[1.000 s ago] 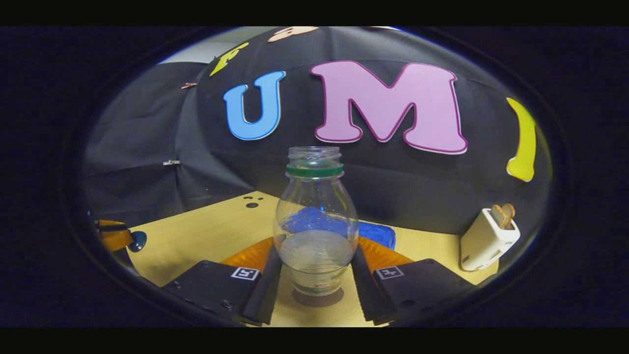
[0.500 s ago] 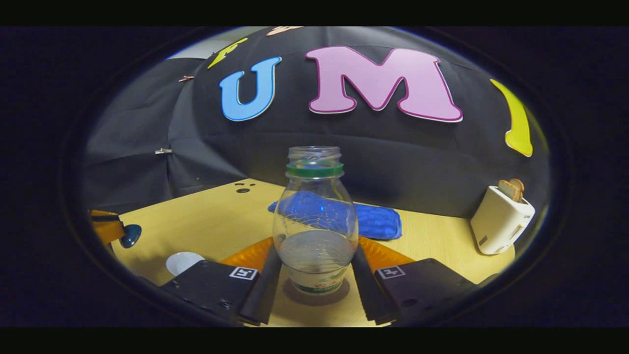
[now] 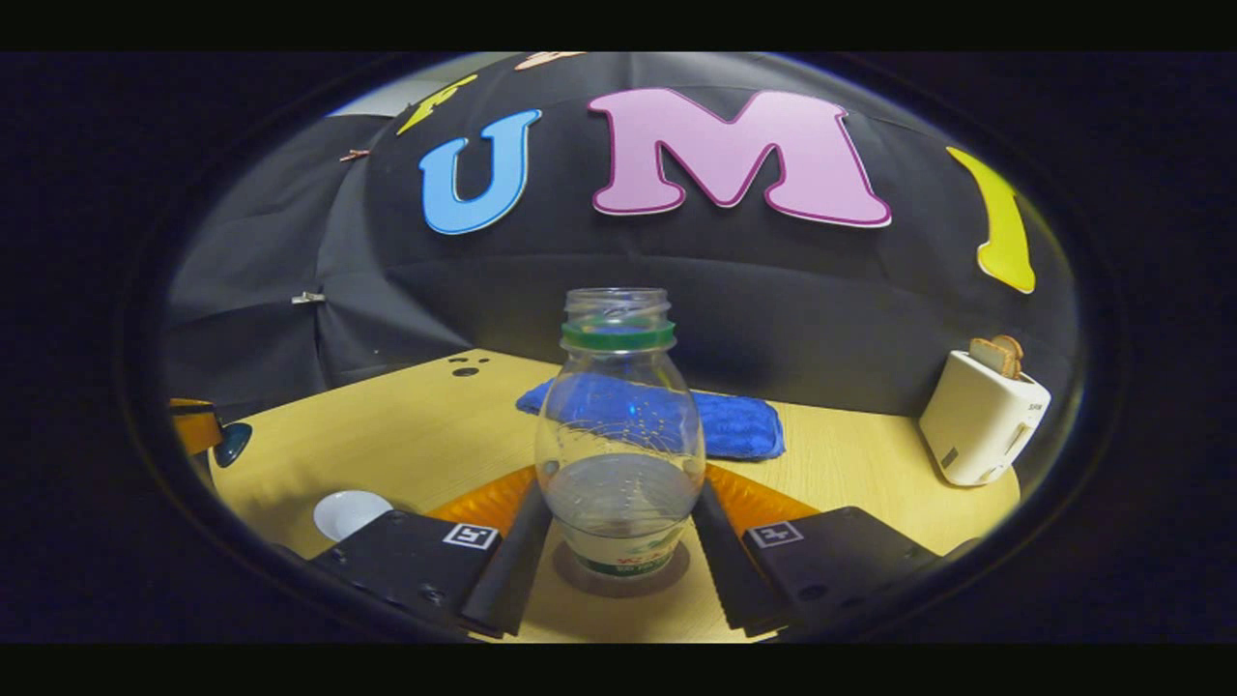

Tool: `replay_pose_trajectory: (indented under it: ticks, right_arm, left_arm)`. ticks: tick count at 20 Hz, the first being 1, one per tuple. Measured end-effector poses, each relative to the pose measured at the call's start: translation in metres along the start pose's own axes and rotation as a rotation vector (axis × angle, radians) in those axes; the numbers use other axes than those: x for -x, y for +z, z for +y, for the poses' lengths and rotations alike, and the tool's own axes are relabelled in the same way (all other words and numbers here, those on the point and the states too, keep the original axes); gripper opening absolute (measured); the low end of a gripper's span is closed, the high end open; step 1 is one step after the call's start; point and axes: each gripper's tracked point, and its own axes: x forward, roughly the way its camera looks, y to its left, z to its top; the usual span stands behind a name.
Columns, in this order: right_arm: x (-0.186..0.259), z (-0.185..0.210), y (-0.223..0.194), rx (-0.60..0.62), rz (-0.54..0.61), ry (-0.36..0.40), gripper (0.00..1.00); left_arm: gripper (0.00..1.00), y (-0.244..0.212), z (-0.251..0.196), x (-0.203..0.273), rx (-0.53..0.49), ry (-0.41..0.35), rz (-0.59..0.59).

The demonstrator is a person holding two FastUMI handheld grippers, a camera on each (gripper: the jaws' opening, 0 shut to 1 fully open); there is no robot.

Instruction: Open the teacup lid with one hand, grasp the water bottle and pour water into the teacup with the other hand; after pouring, place the water bottle on the coaster and then close the teacup lid.

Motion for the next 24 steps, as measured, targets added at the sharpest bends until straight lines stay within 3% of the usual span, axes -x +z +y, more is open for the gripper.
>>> replay_pose_trajectory:
  ticks: [3,5,6,12,16,17,21,24]
  right_arm:
    - [0.005,0.0,-0.003,0.009,0.018,-0.01,0.79]
    - [0.008,0.004,-0.005,-0.007,0.013,0.001,0.87]
    - [0.01,0.005,-0.005,-0.017,0.015,0.008,1.0]
    - [0.049,0.002,-0.02,-0.03,0.049,-0.01,0.99]
    - [0.094,-0.021,-0.033,-0.027,0.041,-0.095,0.99]
    - [0.105,-0.022,-0.037,-0.028,0.037,-0.102,0.99]
    - [0.13,-0.032,-0.048,-0.005,0.06,-0.129,0.99]
    - [0.142,-0.034,-0.054,-0.052,0.072,-0.147,0.99]
  left_arm:
    - [0.25,0.003,-0.001,0.002,-0.001,-0.006,-0.002]
    - [0.22,0.008,-0.003,0.002,-0.003,-0.01,-0.013]
    - [0.25,0.009,-0.004,0.002,0.0,-0.013,-0.019]
    - [0.22,0.006,-0.021,-0.011,0.026,-0.045,-0.006]
    - [0.25,-0.006,-0.037,-0.027,0.038,-0.08,0.013]
    - [0.22,-0.011,-0.041,-0.032,0.042,-0.087,0.024]
    - [0.29,-0.035,-0.049,-0.052,0.041,-0.097,0.064]
    - [0.25,-0.048,-0.055,-0.064,0.007,-0.111,0.076]
